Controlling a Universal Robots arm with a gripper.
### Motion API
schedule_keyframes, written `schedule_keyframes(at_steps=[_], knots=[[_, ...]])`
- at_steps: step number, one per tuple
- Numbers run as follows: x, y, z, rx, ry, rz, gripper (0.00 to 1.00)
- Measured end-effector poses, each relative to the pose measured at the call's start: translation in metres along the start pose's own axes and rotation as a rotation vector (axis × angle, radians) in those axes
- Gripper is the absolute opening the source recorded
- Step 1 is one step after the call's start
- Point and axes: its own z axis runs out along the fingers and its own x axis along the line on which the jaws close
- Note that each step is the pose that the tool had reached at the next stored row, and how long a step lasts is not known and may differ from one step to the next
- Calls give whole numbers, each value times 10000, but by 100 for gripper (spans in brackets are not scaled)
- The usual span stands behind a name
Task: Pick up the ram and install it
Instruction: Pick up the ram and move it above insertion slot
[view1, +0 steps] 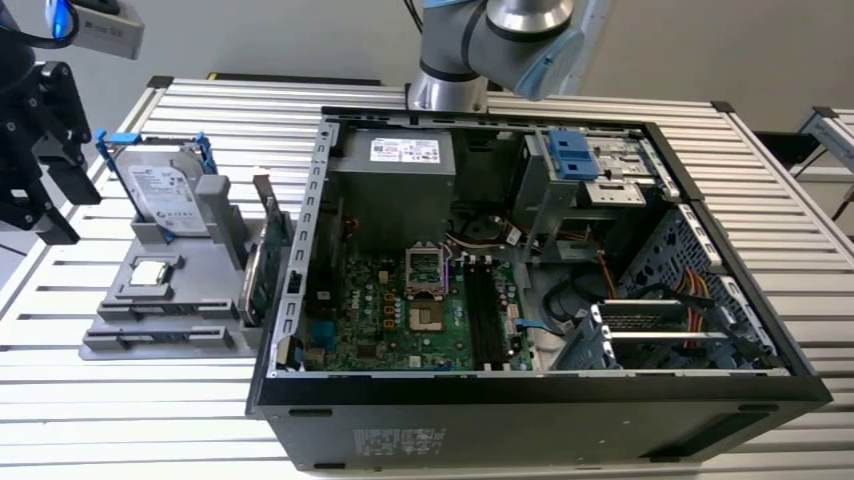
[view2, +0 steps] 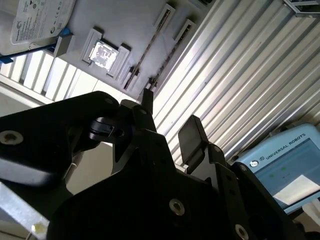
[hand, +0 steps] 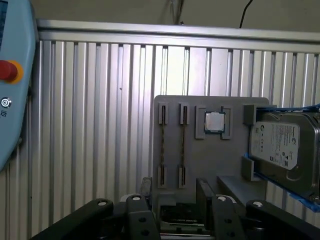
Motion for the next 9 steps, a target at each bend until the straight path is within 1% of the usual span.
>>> schedule_keyframes(at_steps=[5, 9], knots=[[-1, -1, 8, -1, 1, -2, 100], [0, -1, 41, 0, 0, -2, 100]])
